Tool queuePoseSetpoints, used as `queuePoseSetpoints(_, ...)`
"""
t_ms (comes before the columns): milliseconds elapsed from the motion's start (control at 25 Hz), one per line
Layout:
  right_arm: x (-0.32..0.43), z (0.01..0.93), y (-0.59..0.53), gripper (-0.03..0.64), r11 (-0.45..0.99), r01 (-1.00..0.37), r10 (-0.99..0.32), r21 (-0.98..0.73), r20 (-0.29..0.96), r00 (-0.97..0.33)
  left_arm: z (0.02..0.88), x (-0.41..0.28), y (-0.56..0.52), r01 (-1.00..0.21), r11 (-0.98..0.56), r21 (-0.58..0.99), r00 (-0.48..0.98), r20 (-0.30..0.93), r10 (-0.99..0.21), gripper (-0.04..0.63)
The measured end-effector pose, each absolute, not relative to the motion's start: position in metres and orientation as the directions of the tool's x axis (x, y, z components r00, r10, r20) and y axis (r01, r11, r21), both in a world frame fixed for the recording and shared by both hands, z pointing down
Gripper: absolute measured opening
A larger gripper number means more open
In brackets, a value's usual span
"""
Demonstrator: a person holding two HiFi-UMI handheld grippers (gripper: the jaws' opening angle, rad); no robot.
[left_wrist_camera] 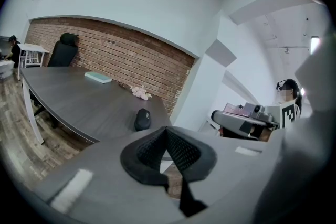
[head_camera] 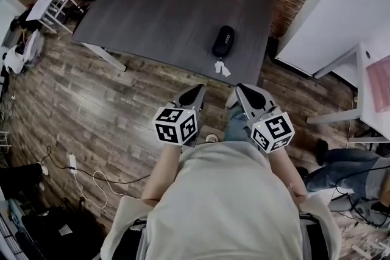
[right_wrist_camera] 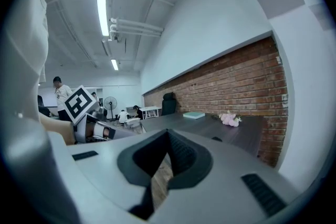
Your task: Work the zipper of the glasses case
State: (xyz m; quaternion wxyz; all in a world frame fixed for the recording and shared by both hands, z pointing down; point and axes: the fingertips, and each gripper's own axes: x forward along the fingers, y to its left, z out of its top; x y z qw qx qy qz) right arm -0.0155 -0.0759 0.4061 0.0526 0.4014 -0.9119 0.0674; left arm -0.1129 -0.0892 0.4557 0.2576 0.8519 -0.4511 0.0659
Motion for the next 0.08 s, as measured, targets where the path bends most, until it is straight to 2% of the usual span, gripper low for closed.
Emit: queuePoseSetpoints(80,-0.0153,0.406,-0.0778,0.002,0.667,-0.74,-0.726,-0.081,0.149,-0.671,0.455,-0.1135,-0.0911,-0.803,-0.461,0.379,0.584,0.343,-0.736,0.011)
